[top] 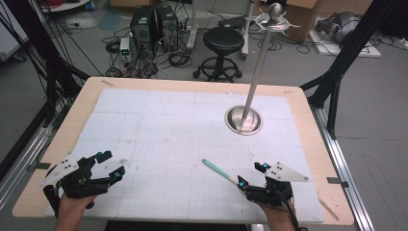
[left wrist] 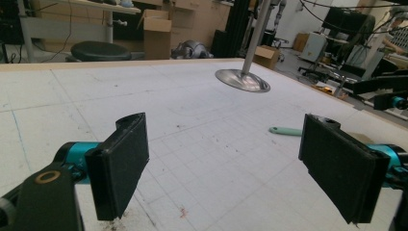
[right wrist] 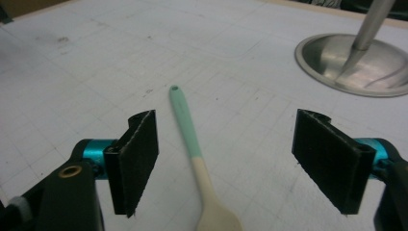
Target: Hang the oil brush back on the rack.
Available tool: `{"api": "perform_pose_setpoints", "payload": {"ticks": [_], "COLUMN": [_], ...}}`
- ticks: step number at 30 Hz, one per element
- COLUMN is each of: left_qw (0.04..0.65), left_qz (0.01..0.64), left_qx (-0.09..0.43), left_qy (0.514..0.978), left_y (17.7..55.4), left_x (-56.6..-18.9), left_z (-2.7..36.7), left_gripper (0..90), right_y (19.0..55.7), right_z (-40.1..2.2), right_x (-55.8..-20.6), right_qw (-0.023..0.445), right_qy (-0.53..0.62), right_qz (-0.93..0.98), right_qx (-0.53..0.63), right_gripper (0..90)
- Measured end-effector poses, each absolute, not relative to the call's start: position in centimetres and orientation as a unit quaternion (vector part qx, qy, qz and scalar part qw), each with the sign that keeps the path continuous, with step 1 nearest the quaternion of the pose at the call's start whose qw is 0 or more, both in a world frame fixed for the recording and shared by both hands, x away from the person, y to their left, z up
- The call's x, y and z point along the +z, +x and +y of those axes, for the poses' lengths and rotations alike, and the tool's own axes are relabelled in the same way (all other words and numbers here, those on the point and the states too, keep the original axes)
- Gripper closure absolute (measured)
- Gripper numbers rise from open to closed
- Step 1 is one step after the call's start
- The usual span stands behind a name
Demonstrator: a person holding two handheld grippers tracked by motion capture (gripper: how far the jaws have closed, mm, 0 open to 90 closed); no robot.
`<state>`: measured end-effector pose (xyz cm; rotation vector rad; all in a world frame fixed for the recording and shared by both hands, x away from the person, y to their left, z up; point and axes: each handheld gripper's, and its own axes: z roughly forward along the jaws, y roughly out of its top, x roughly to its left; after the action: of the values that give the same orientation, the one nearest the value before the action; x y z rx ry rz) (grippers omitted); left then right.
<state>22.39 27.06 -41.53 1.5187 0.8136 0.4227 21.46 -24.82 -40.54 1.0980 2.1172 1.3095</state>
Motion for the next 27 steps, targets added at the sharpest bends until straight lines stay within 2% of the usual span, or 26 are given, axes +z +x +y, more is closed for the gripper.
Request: {"api": "perform_pose_setpoints", "payload": {"ticks": [6, 7, 11, 19, 27], "left_qw": [0.628, 0.628, 0.627, 0.628, 0.625], "left_qz": [0.351, 0.351, 0.349, 0.35, 0.35], "left_qx": [0.184, 0.183, 0.179, 0.173, 0.171], "left_qy": [0.67, 0.67, 0.673, 0.673, 0.677], "left_y": [22.3, 22.3, 22.4, 22.4, 22.5], "left_x": [-41.5, -41.5, -41.5, -41.6, -41.7], "left_z": [26.9, 26.8, 26.7, 26.8, 26.6], "left_gripper": [18.2, 18.2, 18.4, 18.7, 18.8], "right_y": [23.0, 23.4, 24.2, 26.1, 26.4], "right_z": [-24.0, -23.8, -23.2, -21.1, -20.9], "right_x": [-41.6, -42.0, -42.8, -44.0, -44.2], "right_qw": [0.184, 0.171, 0.154, 0.124, 0.122], "right_qy": [0.385, 0.381, 0.376, 0.35, 0.348], "right_qz": [0.788, 0.8, 0.819, 0.85, 0.855], "right_qx": [0.443, 0.43, 0.406, 0.373, 0.364], "right_gripper": [35.2, 40.9, 46.3, 64.1, 72.9]}}
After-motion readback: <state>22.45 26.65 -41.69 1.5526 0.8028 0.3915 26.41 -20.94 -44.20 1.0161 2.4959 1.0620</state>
